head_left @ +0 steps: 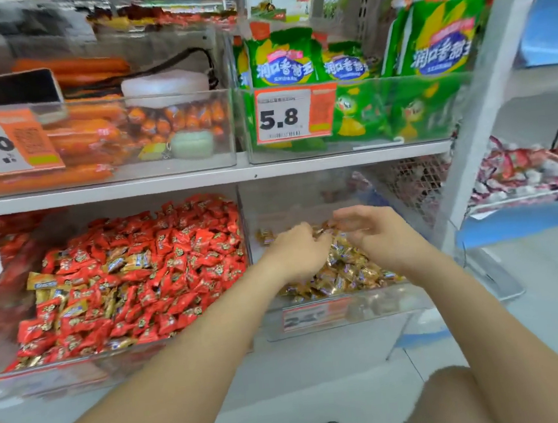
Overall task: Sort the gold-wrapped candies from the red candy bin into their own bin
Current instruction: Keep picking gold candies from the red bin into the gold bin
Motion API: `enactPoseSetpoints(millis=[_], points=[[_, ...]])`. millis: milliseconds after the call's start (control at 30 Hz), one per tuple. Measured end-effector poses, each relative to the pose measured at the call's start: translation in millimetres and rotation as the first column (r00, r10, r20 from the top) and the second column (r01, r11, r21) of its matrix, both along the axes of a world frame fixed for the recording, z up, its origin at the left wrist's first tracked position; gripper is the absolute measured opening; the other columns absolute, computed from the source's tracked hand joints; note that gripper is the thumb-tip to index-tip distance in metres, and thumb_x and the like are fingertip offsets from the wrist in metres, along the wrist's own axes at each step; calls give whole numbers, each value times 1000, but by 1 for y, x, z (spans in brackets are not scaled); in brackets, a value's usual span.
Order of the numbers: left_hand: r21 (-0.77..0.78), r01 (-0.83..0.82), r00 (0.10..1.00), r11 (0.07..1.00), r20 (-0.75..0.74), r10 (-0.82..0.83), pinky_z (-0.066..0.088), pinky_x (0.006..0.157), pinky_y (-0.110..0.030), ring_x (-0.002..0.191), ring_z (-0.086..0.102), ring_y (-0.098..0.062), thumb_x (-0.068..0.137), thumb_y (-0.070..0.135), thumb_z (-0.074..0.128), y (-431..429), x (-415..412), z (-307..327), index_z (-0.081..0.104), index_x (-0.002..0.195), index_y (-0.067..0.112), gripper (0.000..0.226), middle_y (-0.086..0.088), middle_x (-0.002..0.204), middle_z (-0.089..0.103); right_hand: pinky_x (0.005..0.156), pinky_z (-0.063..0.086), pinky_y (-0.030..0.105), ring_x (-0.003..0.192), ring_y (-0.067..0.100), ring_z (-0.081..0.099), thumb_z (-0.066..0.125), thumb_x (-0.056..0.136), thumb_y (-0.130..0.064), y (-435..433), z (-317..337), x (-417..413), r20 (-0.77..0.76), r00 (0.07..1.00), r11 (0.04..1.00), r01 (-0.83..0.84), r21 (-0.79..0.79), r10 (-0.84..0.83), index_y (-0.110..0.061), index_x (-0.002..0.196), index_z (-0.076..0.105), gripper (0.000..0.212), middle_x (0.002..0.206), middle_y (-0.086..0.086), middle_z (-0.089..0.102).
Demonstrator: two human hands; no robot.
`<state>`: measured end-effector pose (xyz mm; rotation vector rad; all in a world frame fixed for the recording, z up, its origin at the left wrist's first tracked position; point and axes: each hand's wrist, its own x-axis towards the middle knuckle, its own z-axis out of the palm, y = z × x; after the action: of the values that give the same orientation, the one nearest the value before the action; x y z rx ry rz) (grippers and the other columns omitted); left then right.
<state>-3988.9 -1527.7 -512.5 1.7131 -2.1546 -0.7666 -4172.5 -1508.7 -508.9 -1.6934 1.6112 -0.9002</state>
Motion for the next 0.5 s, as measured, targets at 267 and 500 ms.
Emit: enactPoseSetpoints(millis=[267, 500], points=[[-575, 298, 946, 762, 282, -156, 46, 80, -43, 92, 55, -24, 97, 38, 46, 68, 81, 27, 66, 101, 28, 23, 5, 94, 60, 68, 54, 21, 65, 3, 68, 59, 93, -11, 33, 26, 63, -195, 979, 982, -90, -166, 56, -33, 98, 77, 29, 77, -10, 76], [-577, -139, 945, 805, 164, 282, 42, 75, -36, 91, 54, -20, 88, 13, 63, 88, 241, 9, 63, 98, 24, 15, 8, 90, 52, 79, 48, 18, 79, 5, 65, 60, 95, -9, 62, 27, 180, -325, 883, 864, -428, -264, 338, -27, 106, 79, 28, 91, -11, 77]])
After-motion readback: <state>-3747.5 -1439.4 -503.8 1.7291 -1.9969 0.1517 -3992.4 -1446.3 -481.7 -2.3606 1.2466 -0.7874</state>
